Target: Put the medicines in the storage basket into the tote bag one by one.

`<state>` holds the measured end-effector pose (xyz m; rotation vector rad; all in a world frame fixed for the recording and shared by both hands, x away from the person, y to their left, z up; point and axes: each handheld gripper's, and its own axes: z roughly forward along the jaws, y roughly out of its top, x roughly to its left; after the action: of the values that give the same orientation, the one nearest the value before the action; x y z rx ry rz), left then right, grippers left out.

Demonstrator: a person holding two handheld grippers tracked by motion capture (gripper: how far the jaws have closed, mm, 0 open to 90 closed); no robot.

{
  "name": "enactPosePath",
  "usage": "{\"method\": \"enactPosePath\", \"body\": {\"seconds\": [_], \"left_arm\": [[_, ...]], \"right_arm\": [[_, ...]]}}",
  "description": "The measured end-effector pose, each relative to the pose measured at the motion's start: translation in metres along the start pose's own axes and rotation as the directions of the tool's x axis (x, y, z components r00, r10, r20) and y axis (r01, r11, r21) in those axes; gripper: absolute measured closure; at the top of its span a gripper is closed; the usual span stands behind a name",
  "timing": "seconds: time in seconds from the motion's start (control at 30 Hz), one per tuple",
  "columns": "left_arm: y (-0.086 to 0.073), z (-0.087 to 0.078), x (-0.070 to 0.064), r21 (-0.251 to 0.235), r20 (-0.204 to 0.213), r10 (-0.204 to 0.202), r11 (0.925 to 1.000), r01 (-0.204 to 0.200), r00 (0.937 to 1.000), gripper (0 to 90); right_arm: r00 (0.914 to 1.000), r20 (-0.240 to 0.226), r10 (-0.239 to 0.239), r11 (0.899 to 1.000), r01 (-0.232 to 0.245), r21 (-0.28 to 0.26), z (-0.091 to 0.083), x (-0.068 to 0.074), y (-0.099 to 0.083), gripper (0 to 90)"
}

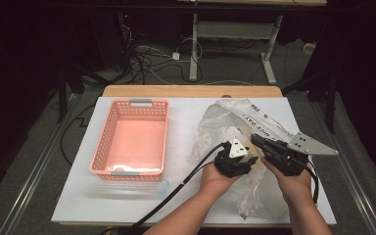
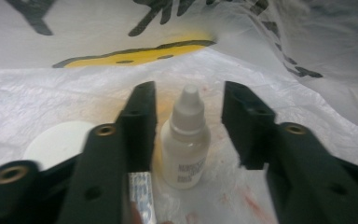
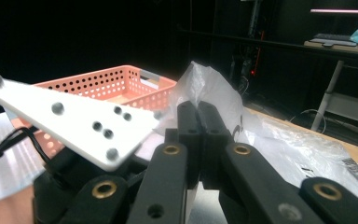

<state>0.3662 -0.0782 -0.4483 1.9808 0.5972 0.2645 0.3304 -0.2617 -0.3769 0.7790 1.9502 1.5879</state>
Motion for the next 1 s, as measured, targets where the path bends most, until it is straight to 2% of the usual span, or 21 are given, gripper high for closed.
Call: {"method": "enactPosePath", "body": {"seconds": [0.07,0.17,0.33,0.43,0.57,0.67,0.73,0.83,0.93,1.0], "left_arm": [[-0.002,-0.008,0.000,-0.010,0.011,-0.014,0.9998,0.014,0.9998,49.4],[-0.006,-0.024,-0.002,-0.014,0.012,0.008,0.9999,-0.008,0.9999,46.4],[-0.026,-0.055,0.000,-0.004,-0.003,-0.003,1.0000,0.003,1.0000,42.0],[-0.042,-0.072,0.002,0.031,-0.021,-0.025,0.9992,0.025,0.9995,37.5],[-0.064,-0.089,0.006,0.092,-0.060,-0.055,0.9939,0.061,0.9967,32.4],[-0.076,-0.095,0.012,0.120,-0.087,-0.094,0.9873,0.104,0.9918,29.4],[-0.080,-0.096,0.018,0.145,-0.099,-0.132,0.9787,0.145,0.9863,25.6],[-0.082,-0.092,0.028,0.182,-0.125,-0.149,0.9685,0.170,0.9808,20.5],[-0.080,-0.085,0.038,0.189,-0.157,-0.189,0.9576,0.218,0.9693,19.0],[-0.076,-0.080,0.044,0.186,-0.184,-0.196,0.9553,0.230,0.9632,19.0]], "right_arm": [[1.0000,-0.004,-0.004,1.000,0.004,0.002,0.001,0.000,0.000,90.0],[1.0000,-0.005,0.000,1.000,0.000,0.005,0.001,0.001,0.000,90.0],[1.0000,-0.002,0.003,1.000,-0.003,0.007,0.001,0.002,0.000,90.0],[1.0000,-0.001,-0.002,1.000,0.002,0.005,0.001,0.002,0.000,90.0],[1.0000,-0.001,-0.003,1.000,0.003,0.005,0.001,0.003,0.001,90.0],[1.0000,0.000,-0.005,1.000,0.005,0.007,0.002,0.004,0.000,90.0],[1.0000,-0.002,-0.005,1.000,0.005,0.011,0.002,0.004,0.000,90.0],[1.0000,-0.002,-0.007,1.000,0.007,0.013,0.002,0.005,0.000,90.0],[1.0000,-0.002,-0.009,1.000,0.009,0.012,0.003,0.005,0.000,90.0],[1.0000,-0.002,-0.009,1.000,0.009,0.013,0.002,0.004,0.000,90.0]]}}
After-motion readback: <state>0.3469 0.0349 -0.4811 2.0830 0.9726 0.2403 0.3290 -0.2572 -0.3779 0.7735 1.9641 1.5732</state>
